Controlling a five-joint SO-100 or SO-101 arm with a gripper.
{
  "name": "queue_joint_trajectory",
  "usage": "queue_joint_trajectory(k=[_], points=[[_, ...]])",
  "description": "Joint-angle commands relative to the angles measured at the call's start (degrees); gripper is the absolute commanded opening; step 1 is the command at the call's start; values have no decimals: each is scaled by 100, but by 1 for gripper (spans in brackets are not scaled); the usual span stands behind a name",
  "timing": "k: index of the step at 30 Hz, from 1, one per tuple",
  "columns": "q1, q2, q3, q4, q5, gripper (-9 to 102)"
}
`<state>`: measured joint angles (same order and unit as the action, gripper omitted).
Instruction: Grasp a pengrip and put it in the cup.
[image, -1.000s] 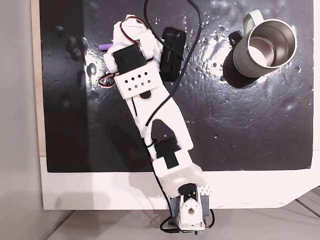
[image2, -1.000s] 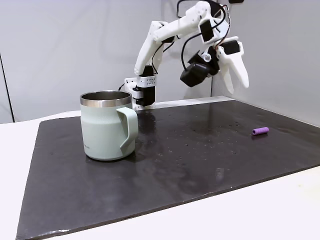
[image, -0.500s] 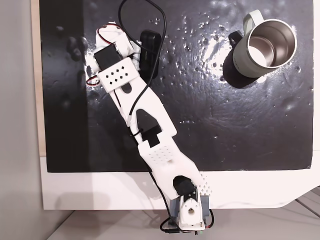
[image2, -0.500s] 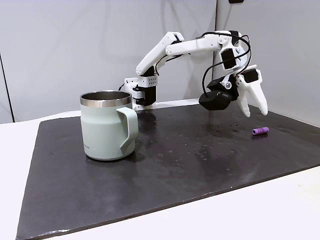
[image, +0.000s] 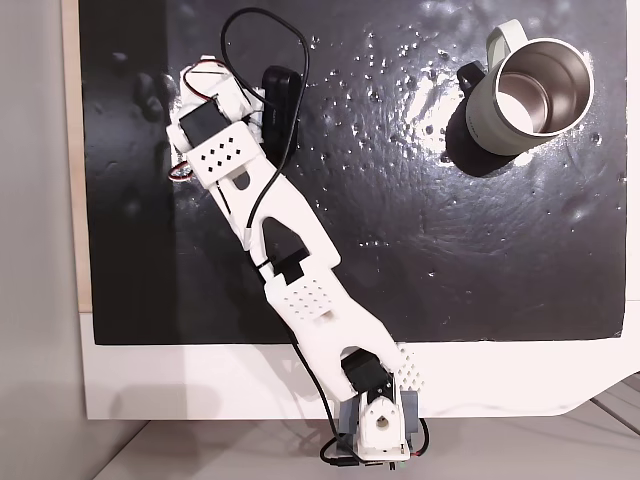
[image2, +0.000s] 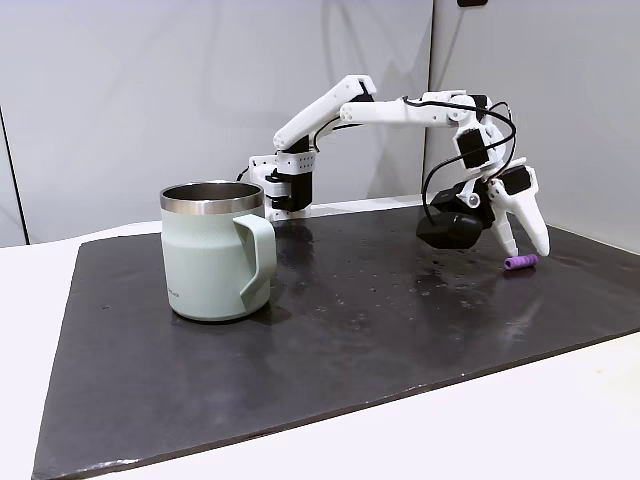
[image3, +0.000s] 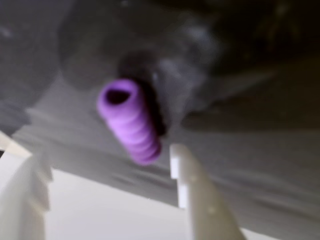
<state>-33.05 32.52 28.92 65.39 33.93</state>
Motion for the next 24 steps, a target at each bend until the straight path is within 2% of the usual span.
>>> queue_joint_trajectory(k=[1, 6, 15, 24], points=[[-18, 26, -202, -105, 132, 22], [79, -62, -9, -141, 193, 17], [202, -97, 105, -53, 413, 1], [316, 105, 70, 105, 492, 0]])
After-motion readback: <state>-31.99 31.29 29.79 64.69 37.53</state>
